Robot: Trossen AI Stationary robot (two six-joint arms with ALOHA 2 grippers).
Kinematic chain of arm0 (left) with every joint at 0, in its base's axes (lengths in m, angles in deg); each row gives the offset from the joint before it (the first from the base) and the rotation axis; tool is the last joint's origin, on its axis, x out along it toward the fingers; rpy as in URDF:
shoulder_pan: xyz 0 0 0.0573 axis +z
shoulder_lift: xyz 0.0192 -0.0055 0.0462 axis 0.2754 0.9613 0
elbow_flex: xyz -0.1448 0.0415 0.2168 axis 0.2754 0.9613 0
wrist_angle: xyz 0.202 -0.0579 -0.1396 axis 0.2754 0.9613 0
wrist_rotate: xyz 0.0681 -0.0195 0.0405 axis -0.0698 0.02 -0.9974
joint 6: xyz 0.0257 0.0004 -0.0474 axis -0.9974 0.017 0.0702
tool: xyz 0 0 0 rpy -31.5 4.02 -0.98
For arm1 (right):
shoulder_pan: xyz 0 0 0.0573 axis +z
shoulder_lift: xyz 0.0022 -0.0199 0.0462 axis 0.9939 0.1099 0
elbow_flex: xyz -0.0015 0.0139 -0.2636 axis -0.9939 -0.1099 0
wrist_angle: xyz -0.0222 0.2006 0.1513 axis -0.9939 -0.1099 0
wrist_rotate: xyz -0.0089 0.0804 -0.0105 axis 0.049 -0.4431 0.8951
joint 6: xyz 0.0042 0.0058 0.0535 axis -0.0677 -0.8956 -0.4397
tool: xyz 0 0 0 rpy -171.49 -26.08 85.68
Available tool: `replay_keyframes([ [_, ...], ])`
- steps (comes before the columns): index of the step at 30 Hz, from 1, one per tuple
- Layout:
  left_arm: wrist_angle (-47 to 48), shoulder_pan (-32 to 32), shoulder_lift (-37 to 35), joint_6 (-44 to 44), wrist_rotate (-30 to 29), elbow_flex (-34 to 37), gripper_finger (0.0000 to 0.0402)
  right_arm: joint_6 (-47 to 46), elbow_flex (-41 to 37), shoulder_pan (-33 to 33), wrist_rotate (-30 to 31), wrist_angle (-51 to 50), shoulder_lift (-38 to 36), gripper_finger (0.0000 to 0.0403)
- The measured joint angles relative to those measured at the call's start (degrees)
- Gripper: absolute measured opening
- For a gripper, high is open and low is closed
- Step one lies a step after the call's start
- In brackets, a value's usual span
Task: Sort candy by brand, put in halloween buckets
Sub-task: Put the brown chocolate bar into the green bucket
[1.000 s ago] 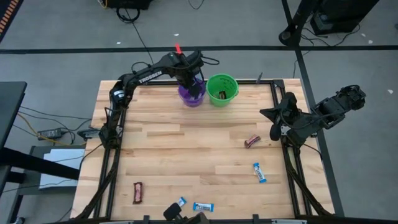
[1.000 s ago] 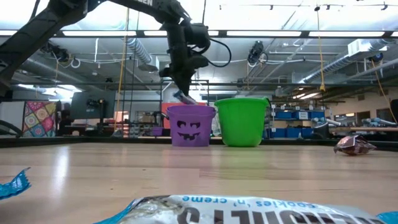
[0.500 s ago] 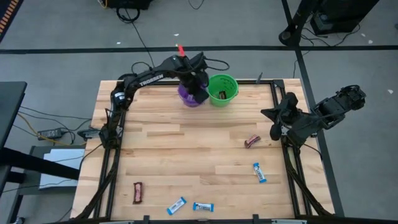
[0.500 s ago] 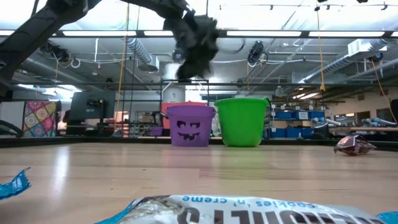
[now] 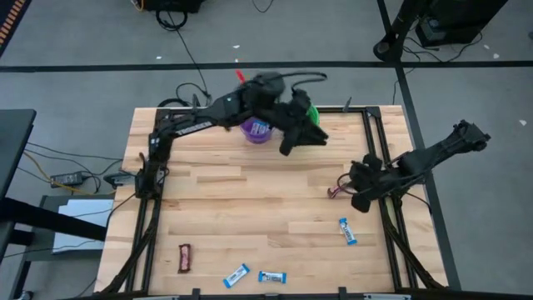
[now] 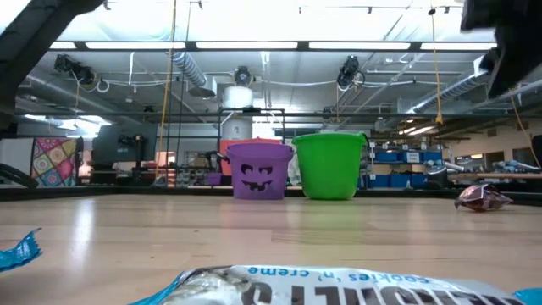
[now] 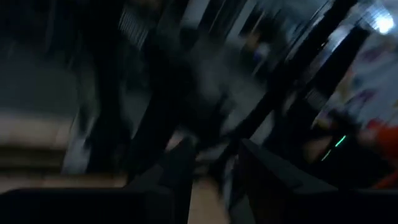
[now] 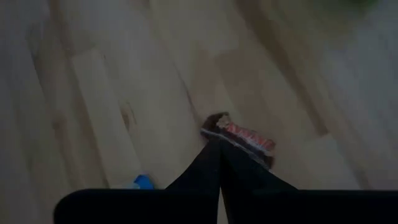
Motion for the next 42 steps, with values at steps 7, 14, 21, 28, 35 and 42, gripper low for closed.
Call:
replay_keyframes([
  [7, -15.00, -0.78, -4.61, 3.38, -0.81, 0.25, 0.0132, 10.77, -7.90, -7.48, -6.39, 8.86, 0.39, 0.0016],
  [14, -16.25, -1.35, -6.32, 2.82, -1.58, 0.28, 0.0131, 27.01, -8.45, -16.86, -12.56, 8.92, 2.22, 0.0016],
  [21, -15.88, -2.69, -6.32, 2.79, -1.54, 0.36, 0.0131, 30.86, -8.47, -24.45, -15.90, 11.07, 5.56, 0.0019],
  [28, -15.81, -3.14, -6.32, 2.79, -1.58, 0.36, 0.0131, 33.55, -8.47, -28.49, -19.68, 14.72, 10.66, 0.0084],
  [35, -15.14, -3.16, -6.32, 2.68, -0.86, 0.36, 0.0131, 36.36, -8.03, -31.09, -25.68, 15.03, 17.43, 0.0191],
  [42, -12.06, -3.16, -6.32, 1.33, 0.45, 0.36, 0.0131, 37.00, -6.33, -31.07, -22.62, 13.91, 23.27, 0.0247],
])
